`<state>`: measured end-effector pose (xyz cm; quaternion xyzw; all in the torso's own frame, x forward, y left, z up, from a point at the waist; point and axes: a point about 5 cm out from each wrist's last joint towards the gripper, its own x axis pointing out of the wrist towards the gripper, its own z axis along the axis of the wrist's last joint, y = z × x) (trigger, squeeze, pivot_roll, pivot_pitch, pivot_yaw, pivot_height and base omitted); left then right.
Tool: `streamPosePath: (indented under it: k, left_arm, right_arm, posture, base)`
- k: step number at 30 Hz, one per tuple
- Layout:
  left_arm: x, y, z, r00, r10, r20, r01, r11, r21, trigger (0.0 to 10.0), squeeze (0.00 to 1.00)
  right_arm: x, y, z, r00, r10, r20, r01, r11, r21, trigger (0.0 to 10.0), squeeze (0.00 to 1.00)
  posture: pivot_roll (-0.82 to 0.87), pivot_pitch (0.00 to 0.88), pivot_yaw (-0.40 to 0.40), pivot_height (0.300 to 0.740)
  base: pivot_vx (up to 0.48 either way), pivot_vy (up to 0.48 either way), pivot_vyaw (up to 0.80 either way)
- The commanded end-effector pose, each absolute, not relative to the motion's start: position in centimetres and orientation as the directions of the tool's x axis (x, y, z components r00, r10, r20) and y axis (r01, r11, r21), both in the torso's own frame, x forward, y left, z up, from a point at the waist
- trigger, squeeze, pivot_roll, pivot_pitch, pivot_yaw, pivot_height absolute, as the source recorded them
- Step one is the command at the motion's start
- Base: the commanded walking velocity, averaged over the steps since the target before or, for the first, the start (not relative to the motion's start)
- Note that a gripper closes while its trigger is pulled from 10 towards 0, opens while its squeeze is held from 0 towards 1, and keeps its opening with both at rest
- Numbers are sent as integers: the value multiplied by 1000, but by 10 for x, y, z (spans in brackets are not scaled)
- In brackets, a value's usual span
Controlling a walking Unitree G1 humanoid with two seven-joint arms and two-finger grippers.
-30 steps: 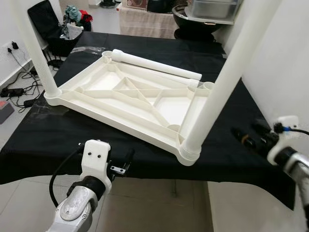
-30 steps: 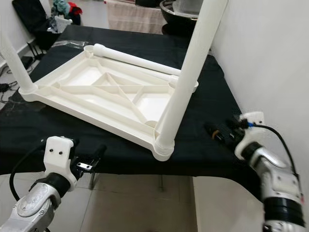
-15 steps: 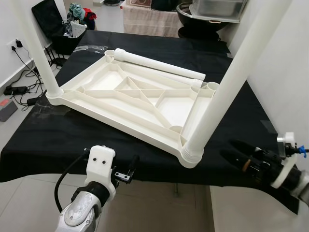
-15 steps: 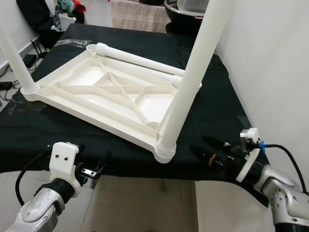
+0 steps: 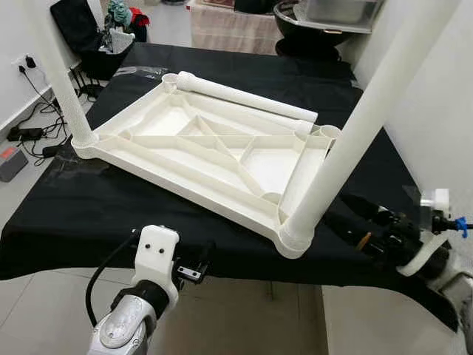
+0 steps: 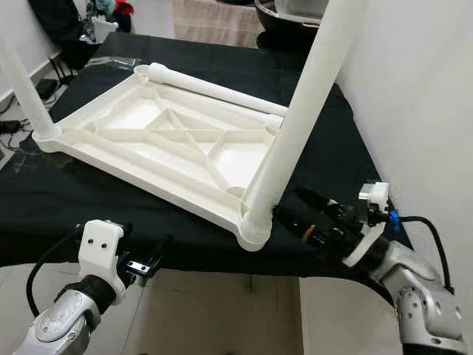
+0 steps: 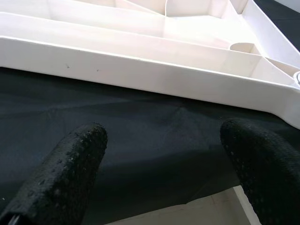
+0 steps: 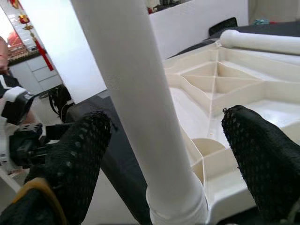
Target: Building children table
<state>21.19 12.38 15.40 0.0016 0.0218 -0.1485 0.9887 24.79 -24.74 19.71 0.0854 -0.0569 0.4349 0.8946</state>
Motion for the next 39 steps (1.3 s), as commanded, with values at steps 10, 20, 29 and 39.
streamPosePath:
  k: [10, 20, 29, 39]
  left_arm:
    - [211, 124, 150, 955, -292, -56, 293, 956, 5, 10000, 0]
    - [211, 123, 150, 955, -291, -55, 292, 957, 3, 10000, 0]
    - [210, 122, 151, 954, -297, -47, 297, 955, -2, 10000, 0]
    - [210, 121, 151, 953, -298, -47, 298, 954, -3, 10000, 0]
  right_arm:
    - [243, -229, 200, 569, 800, 191, -820, 570, 55, 10000, 0]
    - [248, -215, 195, 571, 805, 164, -818, 574, 29, 10000, 0]
    - [260, -206, 194, 628, 764, 149, -772, 636, -6, 10000, 0]
    - [261, -194, 191, 619, 772, 144, -780, 626, -2, 10000, 0]
  posture:
    - [84, 174, -88, 740]
    - [85, 177, -92, 740]
    - [83, 176, -95, 740]
    - [83, 179, -97, 740]
  base:
    - [0, 0, 0]
    - [0, 0, 0]
    - [0, 0, 0]
    - [0, 0, 0]
